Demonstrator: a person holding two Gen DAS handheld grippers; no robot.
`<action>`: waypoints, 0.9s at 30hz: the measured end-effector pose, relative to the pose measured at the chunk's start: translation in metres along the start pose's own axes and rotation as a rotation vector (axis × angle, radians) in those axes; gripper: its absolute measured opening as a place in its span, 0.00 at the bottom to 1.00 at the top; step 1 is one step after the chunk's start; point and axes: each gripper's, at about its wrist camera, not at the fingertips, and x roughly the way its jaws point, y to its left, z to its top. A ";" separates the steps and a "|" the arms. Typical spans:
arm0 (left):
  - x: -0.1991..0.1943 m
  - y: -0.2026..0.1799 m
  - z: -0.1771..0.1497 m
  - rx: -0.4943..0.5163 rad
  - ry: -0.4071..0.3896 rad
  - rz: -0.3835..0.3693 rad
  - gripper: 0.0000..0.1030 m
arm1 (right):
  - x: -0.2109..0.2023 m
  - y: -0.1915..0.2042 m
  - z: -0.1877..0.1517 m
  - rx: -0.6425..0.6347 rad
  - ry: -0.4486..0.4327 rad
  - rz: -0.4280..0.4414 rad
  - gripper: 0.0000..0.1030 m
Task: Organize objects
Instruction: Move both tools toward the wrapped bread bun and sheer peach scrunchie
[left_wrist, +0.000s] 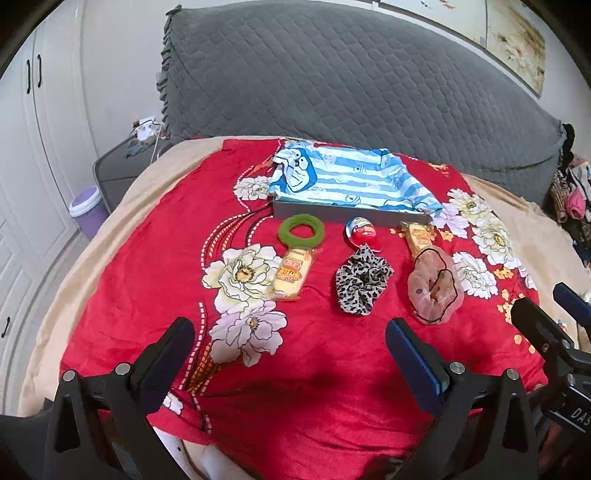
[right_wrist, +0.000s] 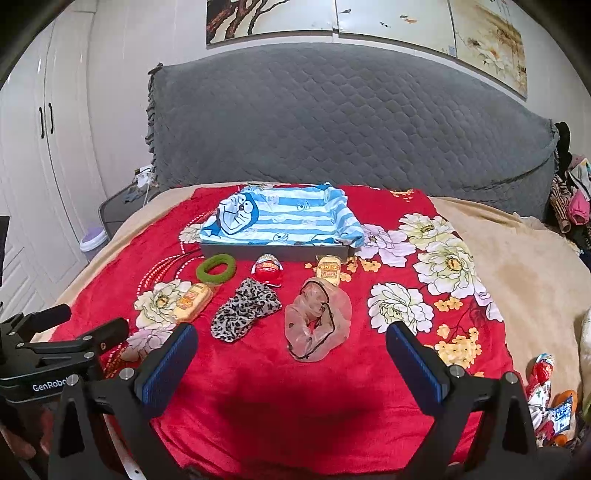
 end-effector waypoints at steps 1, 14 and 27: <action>-0.004 0.001 0.000 0.000 -0.004 0.001 1.00 | -0.003 0.000 0.000 -0.002 -0.003 0.000 1.00; -0.047 0.003 0.016 0.022 -0.092 -0.034 1.00 | -0.040 0.001 0.011 -0.033 -0.049 -0.022 1.00; -0.007 0.004 0.001 0.005 0.029 -0.032 1.00 | 0.004 -0.003 -0.007 0.000 0.109 -0.017 0.99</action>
